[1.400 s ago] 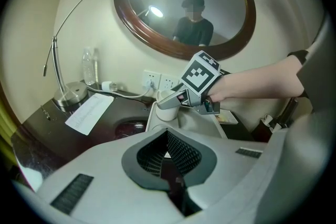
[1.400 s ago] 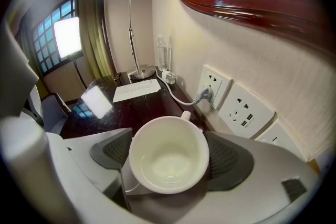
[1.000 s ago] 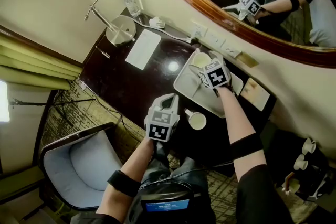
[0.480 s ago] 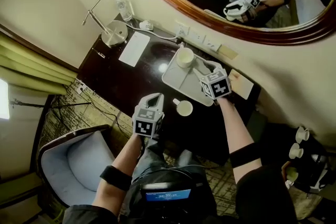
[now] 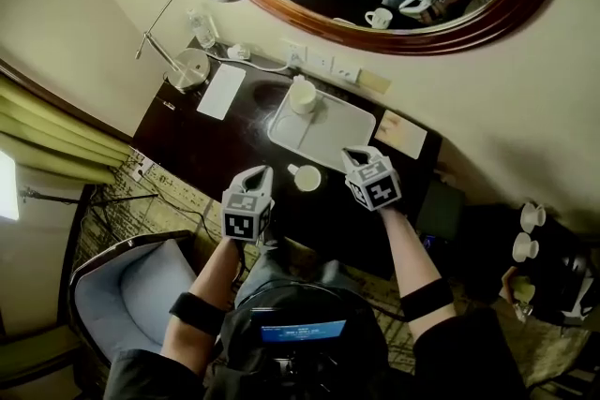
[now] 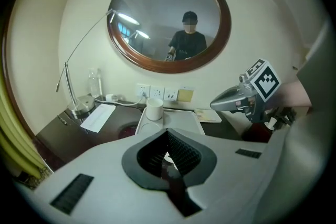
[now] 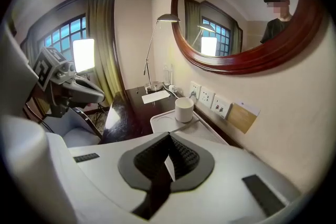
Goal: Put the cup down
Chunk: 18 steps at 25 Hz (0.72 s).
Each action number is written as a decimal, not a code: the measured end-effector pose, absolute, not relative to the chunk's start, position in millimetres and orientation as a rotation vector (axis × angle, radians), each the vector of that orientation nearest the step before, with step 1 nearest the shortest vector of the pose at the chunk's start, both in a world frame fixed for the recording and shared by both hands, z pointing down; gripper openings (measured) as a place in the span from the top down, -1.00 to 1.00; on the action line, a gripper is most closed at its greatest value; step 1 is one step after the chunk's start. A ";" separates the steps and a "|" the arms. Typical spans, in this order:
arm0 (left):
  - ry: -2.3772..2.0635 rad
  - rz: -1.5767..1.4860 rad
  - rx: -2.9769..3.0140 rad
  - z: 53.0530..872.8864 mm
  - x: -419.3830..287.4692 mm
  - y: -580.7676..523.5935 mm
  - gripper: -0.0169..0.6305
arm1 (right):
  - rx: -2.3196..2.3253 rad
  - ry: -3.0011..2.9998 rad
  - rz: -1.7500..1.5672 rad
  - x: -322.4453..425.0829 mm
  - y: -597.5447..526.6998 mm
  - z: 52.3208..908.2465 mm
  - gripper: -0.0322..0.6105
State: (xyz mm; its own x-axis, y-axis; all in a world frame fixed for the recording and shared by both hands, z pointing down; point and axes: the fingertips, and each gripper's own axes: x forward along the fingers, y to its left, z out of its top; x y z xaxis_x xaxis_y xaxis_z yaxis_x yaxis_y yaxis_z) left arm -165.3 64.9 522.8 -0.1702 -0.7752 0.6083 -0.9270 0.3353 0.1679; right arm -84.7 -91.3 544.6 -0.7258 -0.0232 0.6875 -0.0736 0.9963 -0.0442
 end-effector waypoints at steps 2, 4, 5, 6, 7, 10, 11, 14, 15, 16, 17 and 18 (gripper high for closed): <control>-2.000 0.334 1.488 521.4 -157.5 67.8 0.95 | 0.061 -2.373 0.110 -67.3 -81.9 550.0 0.89; -2.004 0.338 1.479 521.7 -150.9 72.5 0.95 | 0.058 -2.364 0.113 -52.6 -75.0 556.8 0.89; -2.006 0.338 1.474 521.8 -148.3 74.9 0.95 | 0.058 -2.361 0.110 -46.1 -73.5 560.8 0.89; -2.009 0.338 1.469 521.6 -146.1 77.0 0.95 | 0.060 -2.360 0.109 -40.4 -72.8 564.6 0.89; -2.011 0.337 1.464 521.1 -143.9 78.9 0.95 | 0.062 -2.361 0.113 -35.2 -72.2 567.4 0.89; -2.021 0.343 1.455 521.3 -138.9 85.1 0.95 | 0.078 -2.369 0.150 -21.9 -67.8 567.5 0.89; -2.036 0.349 1.452 522.3 -140.1 86.9 0.95 | 0.085 -2.372 0.169 -19.2 -64.9 562.4 0.89; -2.087 0.349 1.445 522.9 -144.3 90.5 0.95 | 0.108 -2.373 0.209 -9.7 -60.6 556.3 0.89; -2.089 0.350 1.438 523.4 -143.4 93.2 0.95 | 0.117 -2.375 0.216 -6.0 -59.4 555.6 0.89; -2.086 0.350 1.428 524.2 -142.1 96.3 0.95 | 0.126 -2.379 0.223 -2.9 -58.4 553.8 0.89; -2.085 0.346 1.421 524.2 -141.3 98.5 0.95 | 0.139 -2.386 0.230 -0.4 -58.2 550.9 0.89; -2.084 0.338 1.417 523.0 -140.5 99.4 0.95 | 0.153 -2.395 0.237 1.4 -58.8 547.5 0.89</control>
